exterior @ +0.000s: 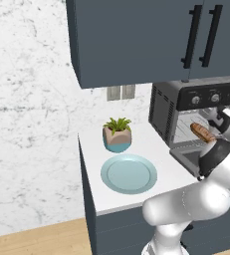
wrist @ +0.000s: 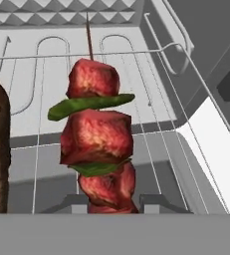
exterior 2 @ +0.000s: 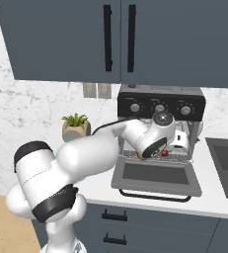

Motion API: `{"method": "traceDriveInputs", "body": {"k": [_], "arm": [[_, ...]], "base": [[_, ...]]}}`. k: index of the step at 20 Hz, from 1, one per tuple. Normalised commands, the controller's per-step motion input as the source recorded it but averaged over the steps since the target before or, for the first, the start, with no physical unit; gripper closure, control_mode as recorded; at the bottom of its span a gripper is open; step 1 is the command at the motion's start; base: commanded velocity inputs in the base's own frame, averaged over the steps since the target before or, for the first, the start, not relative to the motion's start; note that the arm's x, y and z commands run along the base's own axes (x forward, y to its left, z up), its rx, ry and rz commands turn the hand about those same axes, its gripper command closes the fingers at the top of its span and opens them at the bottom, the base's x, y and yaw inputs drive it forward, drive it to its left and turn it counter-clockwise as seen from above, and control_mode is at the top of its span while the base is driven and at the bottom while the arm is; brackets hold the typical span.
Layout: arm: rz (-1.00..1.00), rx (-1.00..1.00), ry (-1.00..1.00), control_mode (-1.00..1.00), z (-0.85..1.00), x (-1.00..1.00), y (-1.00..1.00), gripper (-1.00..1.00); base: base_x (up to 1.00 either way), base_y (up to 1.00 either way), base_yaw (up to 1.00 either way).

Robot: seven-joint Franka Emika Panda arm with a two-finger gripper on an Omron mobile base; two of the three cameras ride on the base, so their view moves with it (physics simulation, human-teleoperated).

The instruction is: Pick up the kebab skewer and baguette bread, and place them inside the toaster oven. Close the toaster oven door and start by setting the timer.

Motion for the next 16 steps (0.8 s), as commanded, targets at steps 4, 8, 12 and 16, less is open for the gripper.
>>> {"method": "traceDriveInputs", "body": {"k": [4, 8, 12, 16], "arm": [[-0.03, -0.03, 0.0, -1.0, -0.09, 0.06, -0.23, 1.0], [-0.01, -0.01, 0.0, -1.0, -0.21, 0.0, -0.12, 1.0], [0.0, 0.0, 0.0, -1.0, -0.19, 0.0, -0.02, 1.0], [0.0, 0.0, 0.0, -1.0, -0.27, -0.04, 0.08, -1.0]], "base": [[0.0, 0.0, 0.0], [0.0, 0.0, 0.0], [0.0, 0.0, 0.0], [0.0, 0.0, 0.0]]}}
